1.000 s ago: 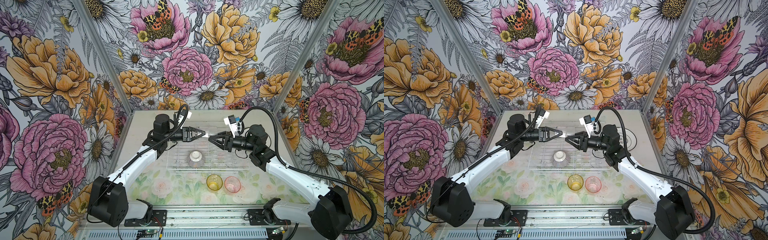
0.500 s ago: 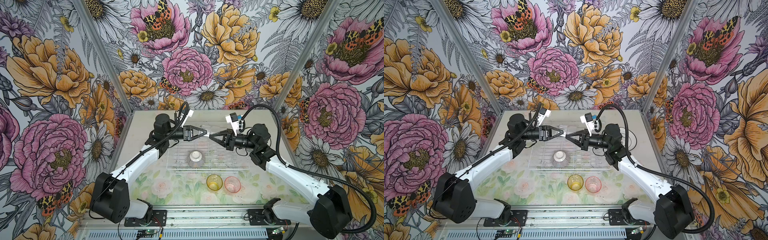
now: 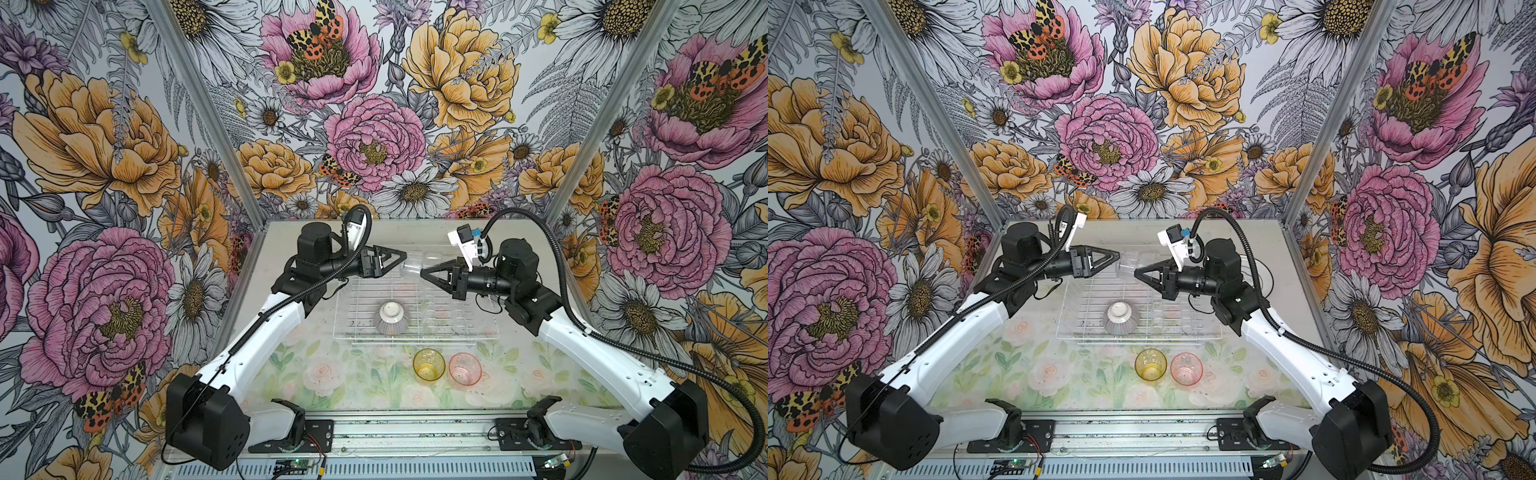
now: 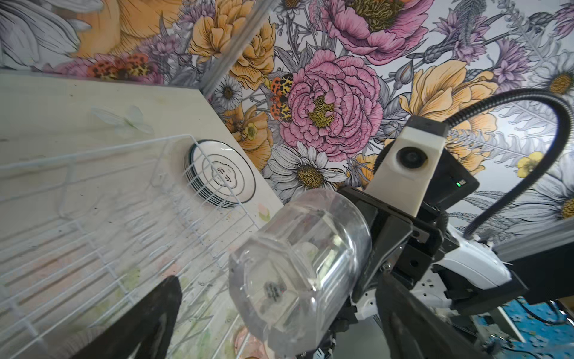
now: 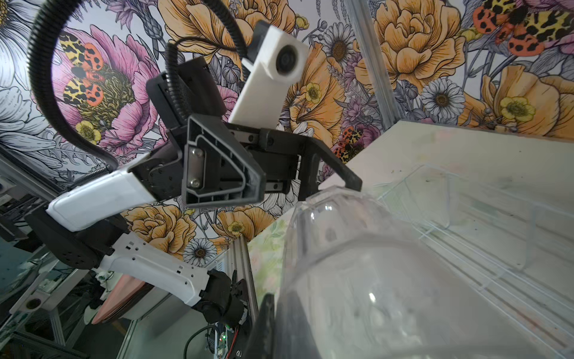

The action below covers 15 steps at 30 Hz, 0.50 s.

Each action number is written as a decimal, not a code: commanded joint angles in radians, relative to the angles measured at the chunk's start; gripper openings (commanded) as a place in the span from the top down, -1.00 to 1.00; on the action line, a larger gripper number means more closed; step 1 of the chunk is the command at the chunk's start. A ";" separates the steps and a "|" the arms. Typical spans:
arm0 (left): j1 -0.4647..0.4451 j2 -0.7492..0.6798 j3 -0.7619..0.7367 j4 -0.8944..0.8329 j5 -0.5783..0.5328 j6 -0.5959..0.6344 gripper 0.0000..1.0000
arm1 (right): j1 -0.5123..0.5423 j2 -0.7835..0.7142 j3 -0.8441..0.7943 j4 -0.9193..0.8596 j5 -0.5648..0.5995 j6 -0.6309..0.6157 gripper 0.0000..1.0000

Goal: Unload the mixed dishes from the dish rack
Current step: 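Grasp the clear glass with the right gripper and open the left gripper, then carry the clear glass with the right gripper toward the table edge nearest the robot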

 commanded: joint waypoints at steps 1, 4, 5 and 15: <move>0.026 -0.072 0.046 -0.230 -0.294 0.152 -0.98 | 0.022 -0.046 0.052 -0.167 0.063 -0.116 1.00; 0.070 -0.087 0.052 -0.305 -0.389 0.181 -0.98 | 0.084 -0.048 0.098 -0.315 0.162 -0.205 1.00; 0.081 -0.083 0.057 -0.331 -0.404 0.193 -0.98 | 0.114 -0.043 0.115 -0.371 0.203 -0.236 1.00; 0.114 -0.031 0.052 -0.447 -0.539 0.272 -0.98 | 0.498 0.124 0.362 -0.833 0.642 -0.464 1.00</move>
